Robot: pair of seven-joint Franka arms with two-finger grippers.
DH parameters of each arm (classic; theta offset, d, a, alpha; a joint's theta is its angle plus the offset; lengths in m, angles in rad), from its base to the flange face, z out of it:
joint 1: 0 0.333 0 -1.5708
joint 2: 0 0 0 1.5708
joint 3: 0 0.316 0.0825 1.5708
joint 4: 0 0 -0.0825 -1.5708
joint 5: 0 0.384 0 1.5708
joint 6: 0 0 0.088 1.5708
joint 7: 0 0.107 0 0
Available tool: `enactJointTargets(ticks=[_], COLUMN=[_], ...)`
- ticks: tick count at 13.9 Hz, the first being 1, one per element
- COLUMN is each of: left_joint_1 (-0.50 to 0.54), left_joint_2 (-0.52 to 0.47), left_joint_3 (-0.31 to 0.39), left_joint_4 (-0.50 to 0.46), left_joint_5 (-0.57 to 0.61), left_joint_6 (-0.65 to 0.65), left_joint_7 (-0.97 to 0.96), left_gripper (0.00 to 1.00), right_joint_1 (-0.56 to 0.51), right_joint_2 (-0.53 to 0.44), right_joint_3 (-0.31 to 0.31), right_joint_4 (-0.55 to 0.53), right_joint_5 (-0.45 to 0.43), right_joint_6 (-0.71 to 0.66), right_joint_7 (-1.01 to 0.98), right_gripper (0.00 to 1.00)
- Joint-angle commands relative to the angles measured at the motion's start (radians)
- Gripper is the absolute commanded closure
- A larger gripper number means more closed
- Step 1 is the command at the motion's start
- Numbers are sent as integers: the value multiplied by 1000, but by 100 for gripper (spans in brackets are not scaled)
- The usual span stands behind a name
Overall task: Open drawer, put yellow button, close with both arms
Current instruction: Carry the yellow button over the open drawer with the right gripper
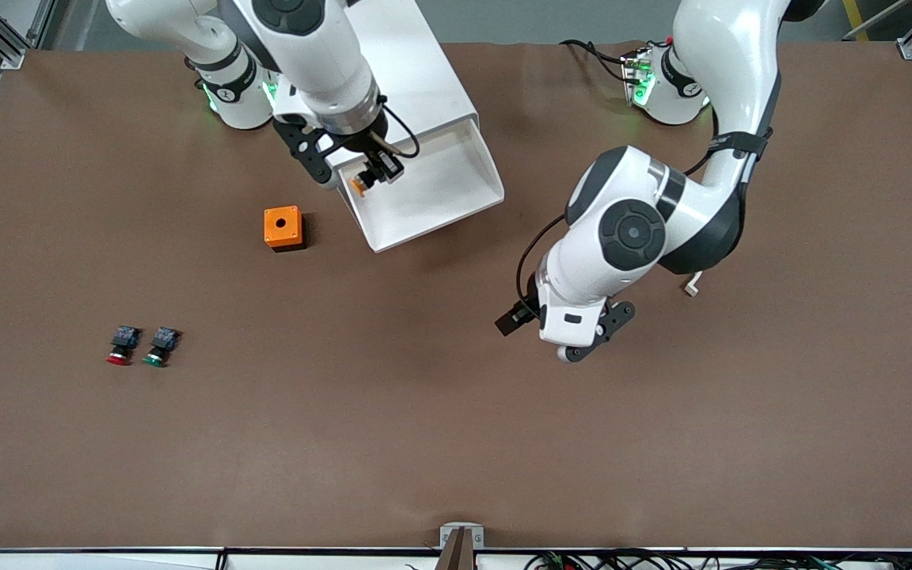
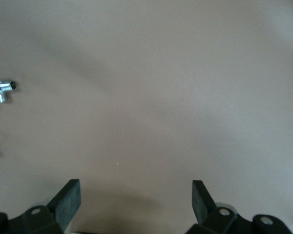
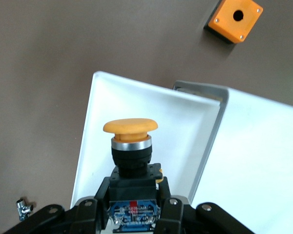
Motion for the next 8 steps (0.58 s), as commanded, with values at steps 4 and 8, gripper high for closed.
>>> enactJointTargets(ticks=[4, 8], left_joint_1=[-76, -94], left_joint_2=[0, 0], left_joint_3=[4, -23], left_joint_4=[-36, -36], left_joint_5=[82, 82], left_joint_6=[-10, -10], left_joint_7=[-107, -101], left_gripper=[0, 0], right_joint_1=[92, 121], right_joint_2=[65, 108], right_joint_3=[-15, -15], right_joint_4=[-8, -8], right_joint_5=[1, -23], right_joint_6=[103, 118], right_joint_7=[140, 182], right_gripper=[100, 100])
